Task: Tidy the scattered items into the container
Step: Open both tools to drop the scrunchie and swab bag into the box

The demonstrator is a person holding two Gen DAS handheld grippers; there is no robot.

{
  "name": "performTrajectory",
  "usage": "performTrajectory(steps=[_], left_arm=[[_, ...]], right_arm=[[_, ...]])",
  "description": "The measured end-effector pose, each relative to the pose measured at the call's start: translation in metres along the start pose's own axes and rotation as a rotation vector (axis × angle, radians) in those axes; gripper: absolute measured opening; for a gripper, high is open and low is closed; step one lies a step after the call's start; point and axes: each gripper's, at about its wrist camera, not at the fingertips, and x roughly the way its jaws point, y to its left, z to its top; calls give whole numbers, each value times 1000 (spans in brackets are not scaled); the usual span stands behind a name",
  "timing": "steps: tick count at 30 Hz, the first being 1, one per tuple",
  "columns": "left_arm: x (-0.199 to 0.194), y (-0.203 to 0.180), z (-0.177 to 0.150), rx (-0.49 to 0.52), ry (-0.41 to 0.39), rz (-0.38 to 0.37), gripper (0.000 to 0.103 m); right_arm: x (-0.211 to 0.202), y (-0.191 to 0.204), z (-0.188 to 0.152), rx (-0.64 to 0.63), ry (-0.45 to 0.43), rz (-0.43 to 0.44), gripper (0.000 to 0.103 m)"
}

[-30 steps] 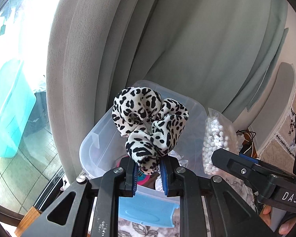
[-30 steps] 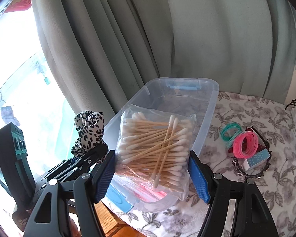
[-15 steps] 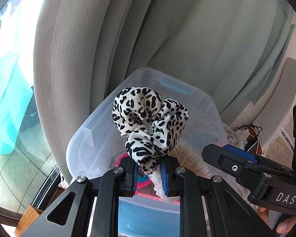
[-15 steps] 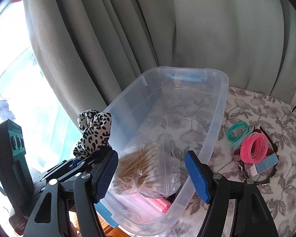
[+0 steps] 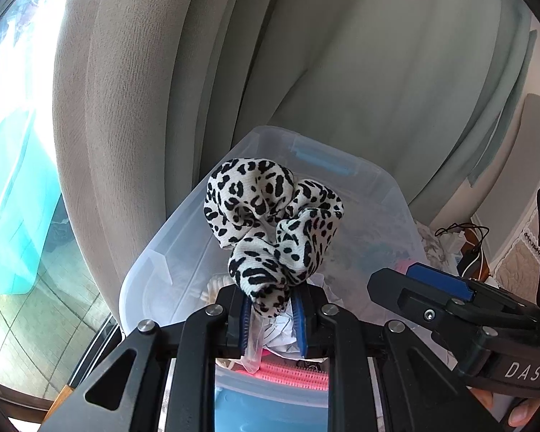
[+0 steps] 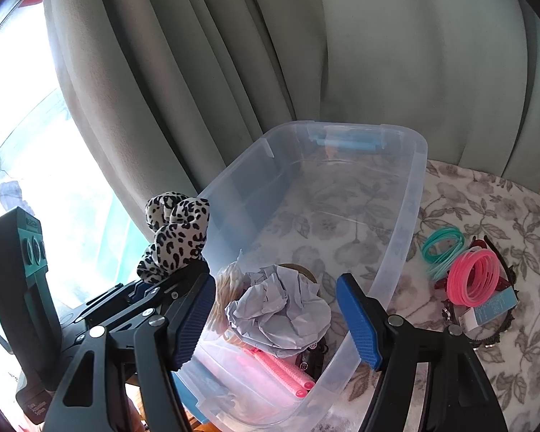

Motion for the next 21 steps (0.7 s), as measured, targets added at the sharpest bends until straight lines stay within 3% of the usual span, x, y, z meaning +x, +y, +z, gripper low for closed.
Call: performTrajectory(steps=[4, 7, 16, 21], left_arm=[[-21, 8, -16, -1, -10, 21, 36], [-23, 5, -21, 3, -10, 26, 54], [0, -4, -26, 18, -4, 27, 59], [-8, -4, -19, 8, 4, 14, 62]], right_arm=[[-3, -1, 0, 10, -4, 6, 73], [-5, -2, 0, 17, -8, 9, 73], [-7, -2, 0, 20, -12, 3, 74], [-13, -2, 1, 25, -21, 4, 74]])
